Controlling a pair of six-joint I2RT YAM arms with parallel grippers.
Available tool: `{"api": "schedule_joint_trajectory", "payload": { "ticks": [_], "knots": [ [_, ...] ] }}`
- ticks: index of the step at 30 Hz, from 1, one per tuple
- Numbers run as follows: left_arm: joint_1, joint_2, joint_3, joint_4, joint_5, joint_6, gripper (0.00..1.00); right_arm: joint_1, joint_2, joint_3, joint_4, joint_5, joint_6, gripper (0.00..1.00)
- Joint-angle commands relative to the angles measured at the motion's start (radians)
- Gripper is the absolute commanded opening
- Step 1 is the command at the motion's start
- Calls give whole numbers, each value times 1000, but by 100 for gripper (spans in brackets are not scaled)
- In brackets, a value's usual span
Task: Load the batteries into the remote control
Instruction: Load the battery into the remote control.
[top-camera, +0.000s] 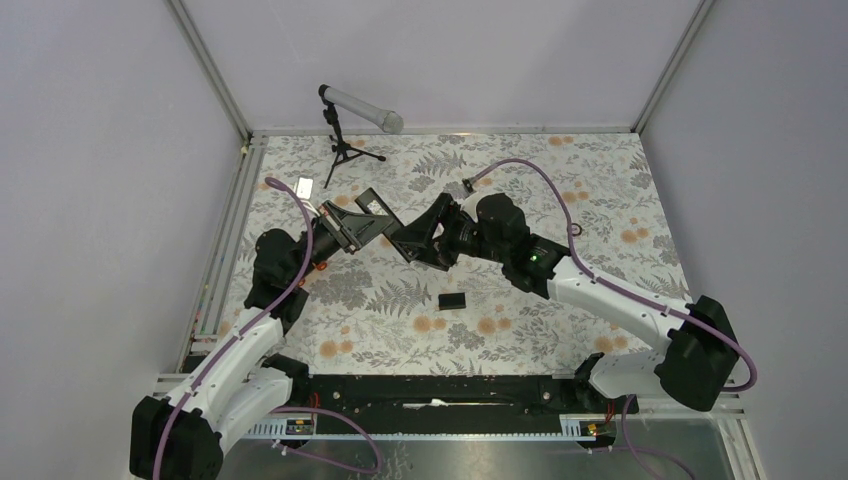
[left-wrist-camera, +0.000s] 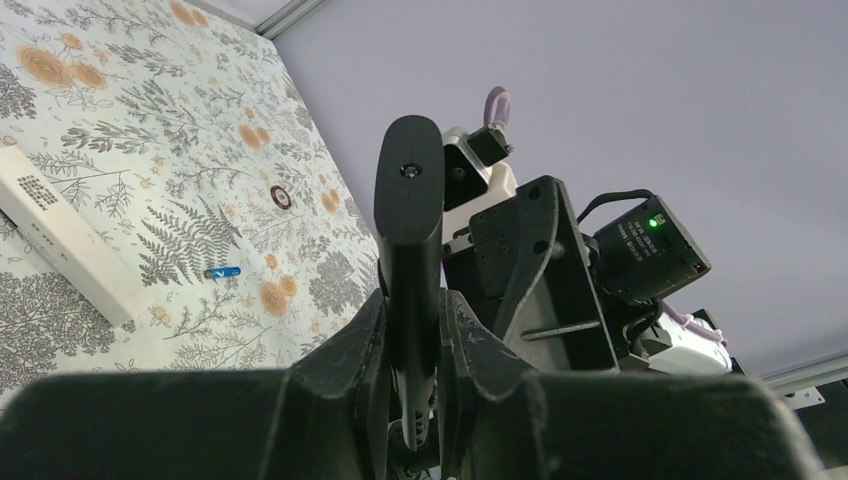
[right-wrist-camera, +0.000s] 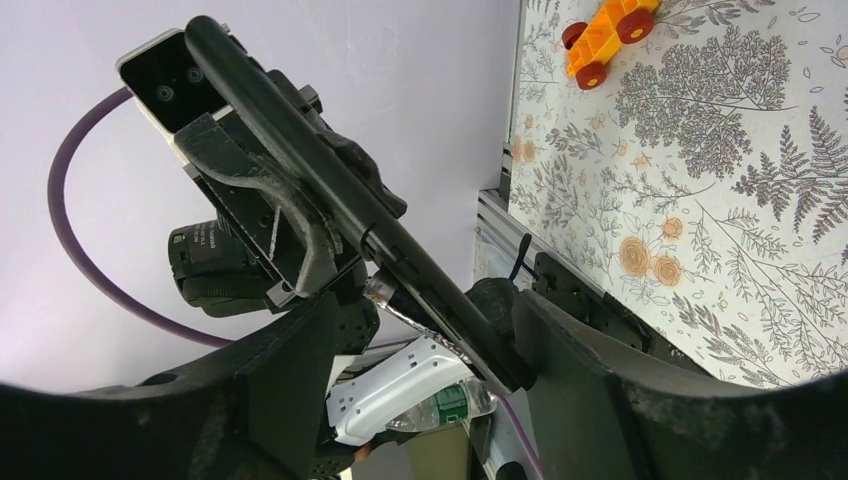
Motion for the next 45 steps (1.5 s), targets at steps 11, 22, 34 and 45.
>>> {"api": "schedule_joint_trajectory", "payload": {
  "ticks": [11, 22, 34, 45],
  "knots": [
    [2, -9, 32, 95, 35, 17, 0, 3, 37, 14, 69, -56, 73, 54],
    [2, -6, 53, 65, 31, -36, 0, -2, 8, -42, 164, -58, 42, 58],
    [69, -19, 65, -41, 95, 5, 0, -84, -147, -21, 25, -57, -319, 98],
    [173, -66, 90, -304, 160, 193, 0, -170, -49, 148, -610, 418, -1169, 93]
  ]
}}
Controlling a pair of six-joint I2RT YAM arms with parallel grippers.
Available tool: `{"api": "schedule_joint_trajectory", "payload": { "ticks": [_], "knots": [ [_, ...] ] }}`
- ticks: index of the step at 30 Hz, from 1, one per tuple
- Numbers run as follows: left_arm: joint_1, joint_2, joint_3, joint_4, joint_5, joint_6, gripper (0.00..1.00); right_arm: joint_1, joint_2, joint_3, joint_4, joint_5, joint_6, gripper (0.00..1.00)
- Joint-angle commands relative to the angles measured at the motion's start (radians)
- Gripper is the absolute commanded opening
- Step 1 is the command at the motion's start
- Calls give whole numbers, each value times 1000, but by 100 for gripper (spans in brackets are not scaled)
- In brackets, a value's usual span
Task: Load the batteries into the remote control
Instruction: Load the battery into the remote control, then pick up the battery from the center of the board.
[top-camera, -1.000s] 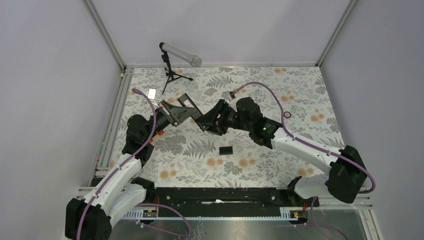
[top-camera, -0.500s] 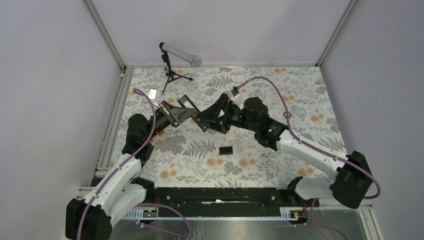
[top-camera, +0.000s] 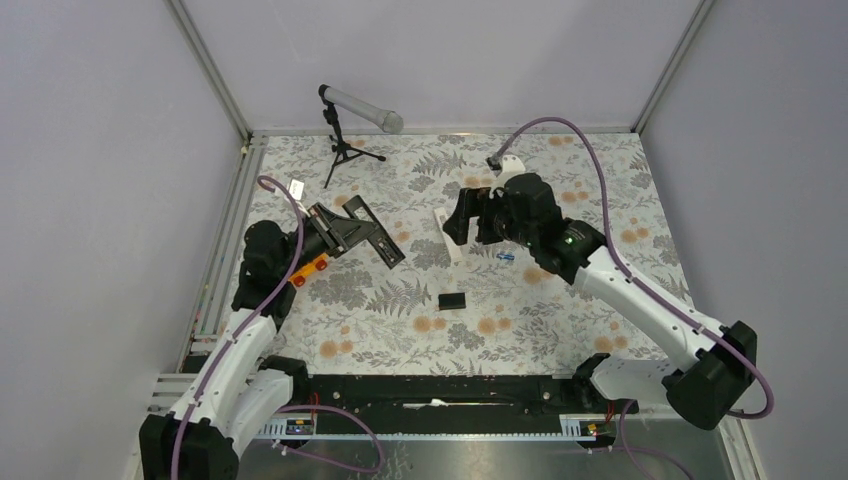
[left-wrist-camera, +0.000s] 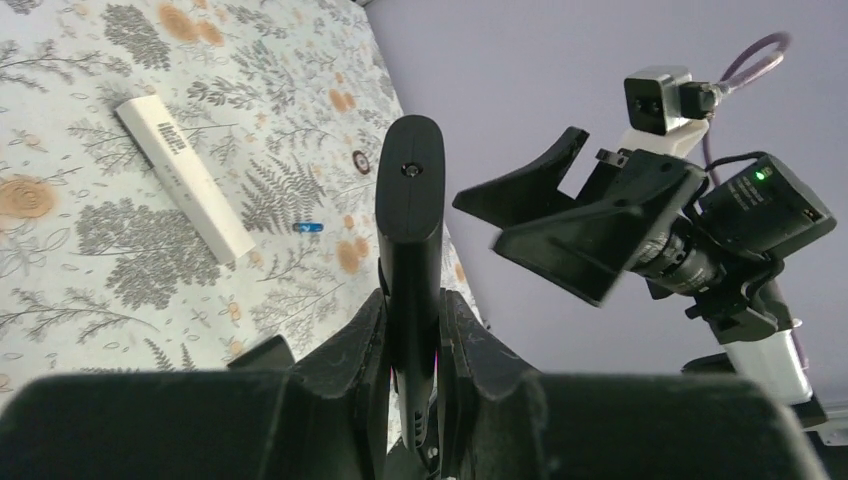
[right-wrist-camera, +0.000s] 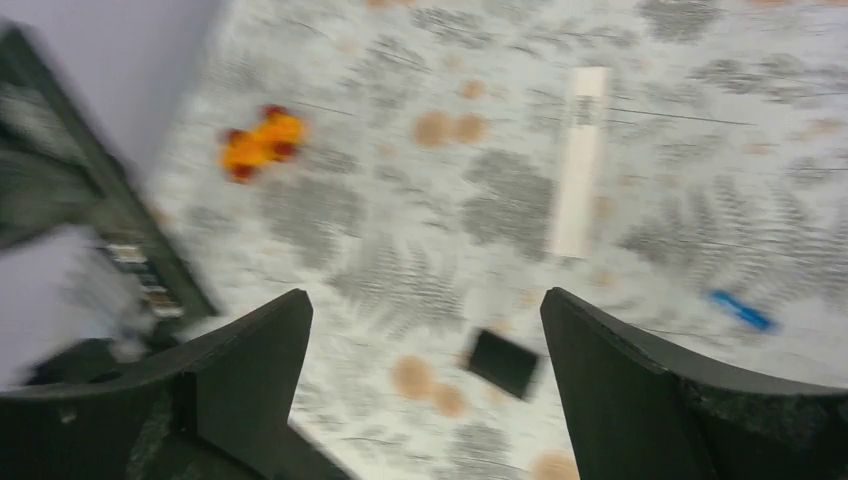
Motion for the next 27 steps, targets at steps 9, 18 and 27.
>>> {"api": "schedule_joint_trajectory", "payload": {
  "ticks": [9, 18, 27],
  "knots": [
    [60, -72, 52, -156, 46, 164, 0, -102, 433, 193, -474, 337, -791, 96],
    [84, -47, 27, -81, 48, 152, 0, -161, 564, 177, -514, 237, -1130, 94],
    [96, 11, 74, -88, 57, 173, 0, -234, 709, 297, -527, 116, -1160, 75]
  ]
}}
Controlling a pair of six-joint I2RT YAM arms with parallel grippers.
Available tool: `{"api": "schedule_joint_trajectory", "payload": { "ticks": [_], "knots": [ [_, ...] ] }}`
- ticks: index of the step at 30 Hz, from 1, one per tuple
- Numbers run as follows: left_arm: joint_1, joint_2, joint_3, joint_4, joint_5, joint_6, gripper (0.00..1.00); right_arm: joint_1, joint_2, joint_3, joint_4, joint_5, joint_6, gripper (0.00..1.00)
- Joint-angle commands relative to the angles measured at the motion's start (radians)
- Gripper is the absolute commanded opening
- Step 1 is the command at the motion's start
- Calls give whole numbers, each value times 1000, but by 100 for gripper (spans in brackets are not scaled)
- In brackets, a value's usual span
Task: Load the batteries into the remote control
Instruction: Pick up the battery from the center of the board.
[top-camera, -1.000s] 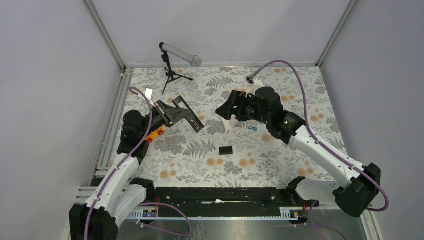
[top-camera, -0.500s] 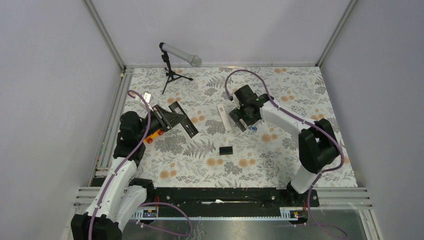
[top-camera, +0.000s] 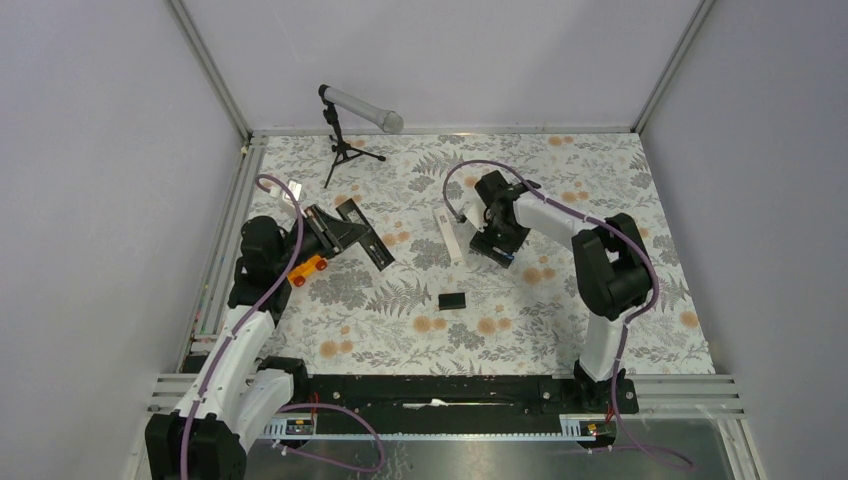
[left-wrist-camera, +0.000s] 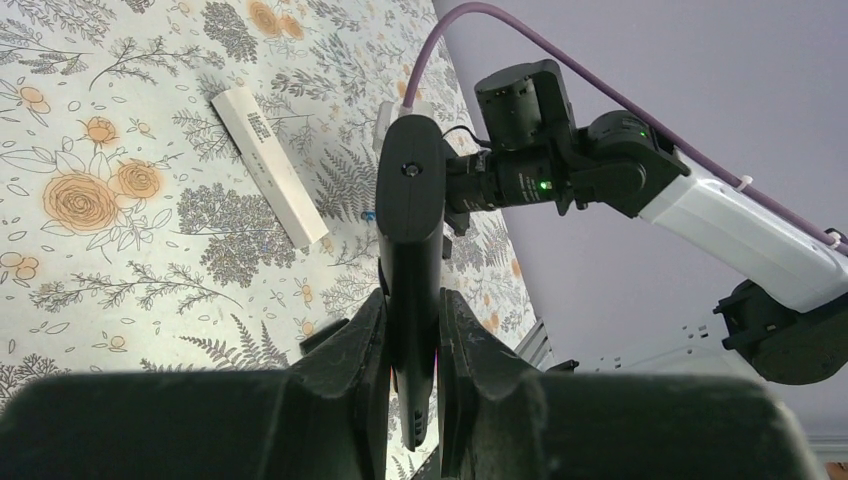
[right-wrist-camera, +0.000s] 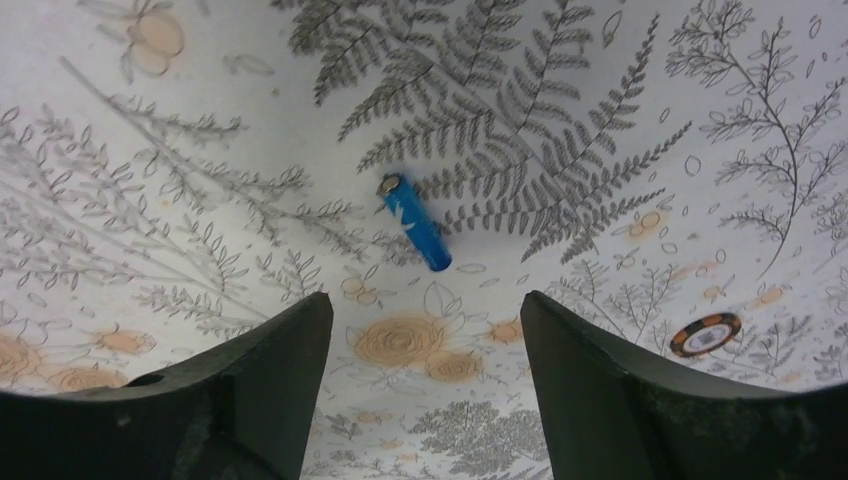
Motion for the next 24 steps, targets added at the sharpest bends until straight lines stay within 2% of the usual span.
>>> {"api": "schedule_joint_trajectory", "payload": {
  "ticks": [1, 3, 4, 8, 12, 18, 24],
  "knots": [
    [11, 7, 58, 68, 26, 20, 0, -47, 65, 97, -25, -60, -52, 69],
    [15, 8, 56, 69, 23, 18, 0, -64, 96, 126, -28, -87, -43, 55],
    [17, 8, 56, 69, 23, 18, 0, -70, 104, 135, -29, -94, -43, 52],
    [25, 14, 55, 71, 22, 18, 0, -75, 133, 150, -44, -162, -41, 47],
    [33, 27, 56, 85, 26, 14, 0, -79, 130, 118, -37, -165, -49, 47],
    [42, 59, 50, 122, 40, -5, 0, -85, 103, 121, -6, -130, -21, 54],
    [50, 80, 45, 156, 48, -20, 0, -85, 97, 92, 11, -118, -16, 54]
  ]
}}
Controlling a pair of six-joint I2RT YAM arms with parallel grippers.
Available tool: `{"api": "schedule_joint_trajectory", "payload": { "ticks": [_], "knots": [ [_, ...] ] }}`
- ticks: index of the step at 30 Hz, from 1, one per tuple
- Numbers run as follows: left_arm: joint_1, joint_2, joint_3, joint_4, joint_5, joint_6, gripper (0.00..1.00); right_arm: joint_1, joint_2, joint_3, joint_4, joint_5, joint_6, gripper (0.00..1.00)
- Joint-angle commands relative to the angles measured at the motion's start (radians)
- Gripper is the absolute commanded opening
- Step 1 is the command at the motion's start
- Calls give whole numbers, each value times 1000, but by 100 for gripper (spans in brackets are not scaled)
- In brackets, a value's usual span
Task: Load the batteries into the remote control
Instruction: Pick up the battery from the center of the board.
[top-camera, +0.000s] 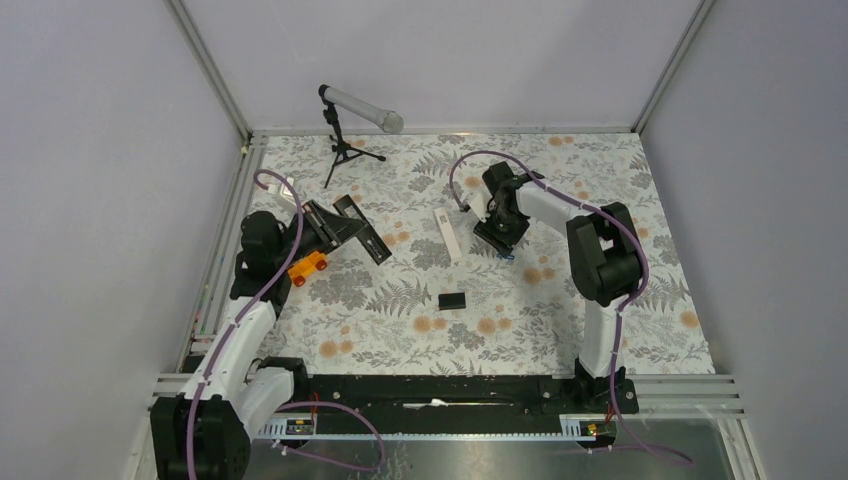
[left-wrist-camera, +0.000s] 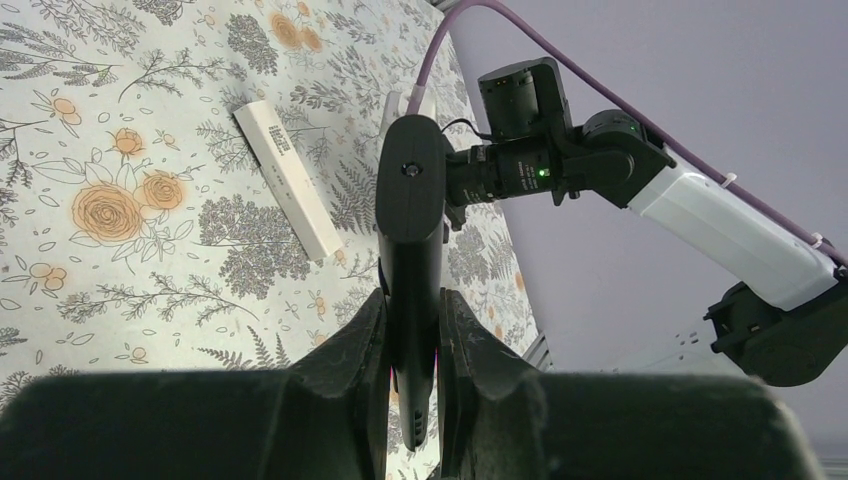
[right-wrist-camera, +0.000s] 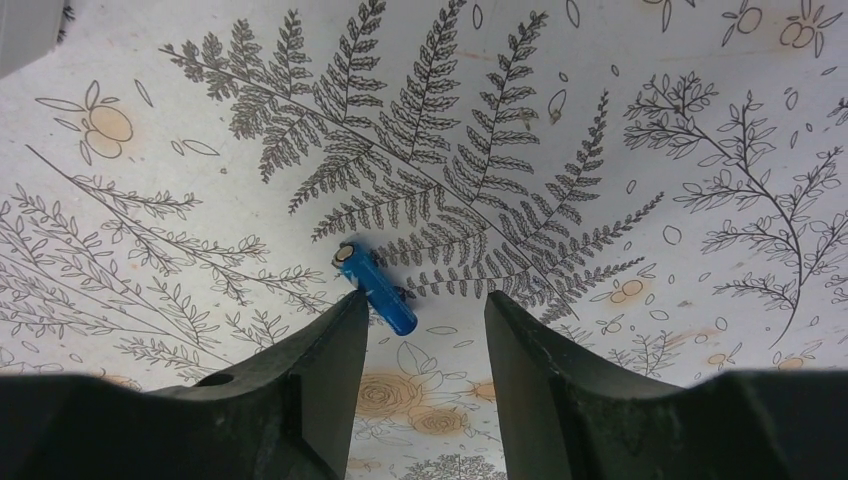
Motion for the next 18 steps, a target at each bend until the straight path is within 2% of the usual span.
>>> {"api": "schedule_joint_trajectory", "payload": {
  "ticks": [1, 11, 14, 16, 18],
  "knots": [
    [11, 3, 42, 103, 32, -15, 0, -4, -35, -34, 23, 5, -1, 54],
    [19, 3, 19, 133, 37, -38, 0, -4, -34, -60, 52, 1, 13, 43],
    [20, -3, 16, 135, 34, -42, 0, -3, -24, -66, 71, 13, 40, 28],
    [21, -7, 16, 131, 34, -43, 0, -2, -16, -63, 101, 77, 70, 17],
    [21, -12, 16, 123, 35, -41, 0, -2, -6, -56, 114, 104, 82, 11]
  ]
}}
